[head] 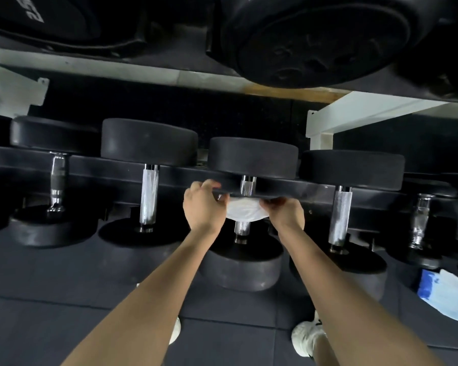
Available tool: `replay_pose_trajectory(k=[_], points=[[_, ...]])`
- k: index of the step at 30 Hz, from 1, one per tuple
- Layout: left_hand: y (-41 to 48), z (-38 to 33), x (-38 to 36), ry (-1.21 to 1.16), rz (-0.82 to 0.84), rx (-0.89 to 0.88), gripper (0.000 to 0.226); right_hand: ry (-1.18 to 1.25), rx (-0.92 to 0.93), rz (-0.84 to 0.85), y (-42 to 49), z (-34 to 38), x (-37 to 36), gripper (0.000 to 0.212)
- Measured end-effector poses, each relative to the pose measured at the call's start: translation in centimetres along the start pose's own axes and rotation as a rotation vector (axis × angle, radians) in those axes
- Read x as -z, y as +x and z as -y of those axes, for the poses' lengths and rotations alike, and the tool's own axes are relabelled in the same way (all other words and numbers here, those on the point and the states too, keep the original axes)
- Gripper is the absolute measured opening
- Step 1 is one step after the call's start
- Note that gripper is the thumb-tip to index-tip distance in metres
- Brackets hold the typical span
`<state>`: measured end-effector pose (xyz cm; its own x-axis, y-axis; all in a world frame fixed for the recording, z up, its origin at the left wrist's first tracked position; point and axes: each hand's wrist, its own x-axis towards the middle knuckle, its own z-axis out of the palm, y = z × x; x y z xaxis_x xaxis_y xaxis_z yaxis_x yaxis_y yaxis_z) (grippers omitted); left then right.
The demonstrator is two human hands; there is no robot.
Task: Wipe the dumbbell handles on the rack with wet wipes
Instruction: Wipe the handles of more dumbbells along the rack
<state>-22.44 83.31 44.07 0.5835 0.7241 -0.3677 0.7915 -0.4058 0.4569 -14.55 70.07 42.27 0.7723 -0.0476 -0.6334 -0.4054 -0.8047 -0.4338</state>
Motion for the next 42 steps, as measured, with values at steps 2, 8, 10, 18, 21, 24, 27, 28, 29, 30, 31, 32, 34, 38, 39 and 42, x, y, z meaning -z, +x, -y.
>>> replay_pose_trajectory(k=[2,8,10,18,21,24,27,28,29,30,31,32,34,38,39,42], points=[[-0.9,-0.3,-0.6,-0.054,-0.016,-0.009,0.020,0.000,0.017,-0.027,0.1,-0.2,-0.2,0.035],[-1.2,0.5,-1.7,-0.207,0.189,0.126,0.026,-0.215,0.179,-0.235,-0.8,-0.9,-0.7,0.049],[-1.2,0.5,-1.8,-0.235,0.183,0.137,0.025,-0.290,0.407,-0.473,-1.9,-1.2,-0.8,0.040],[-2.2,0.4,-3.0,-0.285,0.225,0.103,0.020,0.248,0.177,0.167,-2.9,-0.9,-2.8,0.020],[-1.6,-0.1,-3.7,-0.475,0.292,0.209,0.017,0.580,-0.038,0.220,-2.4,-0.1,-3.5,0.015],[-1.2,-0.3,-4.2,-0.705,0.349,0.411,0.011,0.735,-0.152,0.232,-2.4,-0.2,-3.8,0.009],[-1.1,-0.6,-4.3,-0.912,0.325,0.423,0.012,0.718,-0.087,0.134,-2.3,0.2,-4.3,0.013],[-0.8,-0.9,-4.3,-0.975,0.303,0.410,0.010,0.697,-0.037,0.070,-1.9,0.6,-4.5,0.011],[-0.5,-1.3,-4.3,-1.020,0.278,0.406,0.010,0.666,0.011,0.008,-1.3,1.1,-4.7,0.010],[0.0,-1.8,-4.4,-1.051,0.261,0.415,0.011,0.617,0.053,-0.041,-0.7,1.9,-4.7,0.013],[0.5,-2.2,-4.3,-1.072,0.251,0.431,0.012,0.589,0.076,-0.068,0.0,2.5,-4.6,0.018],[1.1,-2.5,-4.3,-1.087,0.257,0.441,0.014,0.574,0.079,-0.075,0.4,3.0,-4.5,0.021],[1.9,-2.2,-4.2,-0.956,0.276,0.345,0.009,0.606,0.107,-0.047,0.9,3.1,-4.2,0.015],[0.9,0.4,-3.5,-0.393,0.296,0.041,0.033,0.571,0.094,0.056,-0.4,0.5,-3.9,0.019],[0.5,0.7,-3.3,-0.374,0.305,0.015,0.033,0.542,0.075,0.084,-0.9,0.0,-3.8,0.016],[0.7,0.0,-2.7,-0.578,0.401,0.125,0.023,0.523,0.038,0.131,-0.7,0.3,-3.5,0.006]])
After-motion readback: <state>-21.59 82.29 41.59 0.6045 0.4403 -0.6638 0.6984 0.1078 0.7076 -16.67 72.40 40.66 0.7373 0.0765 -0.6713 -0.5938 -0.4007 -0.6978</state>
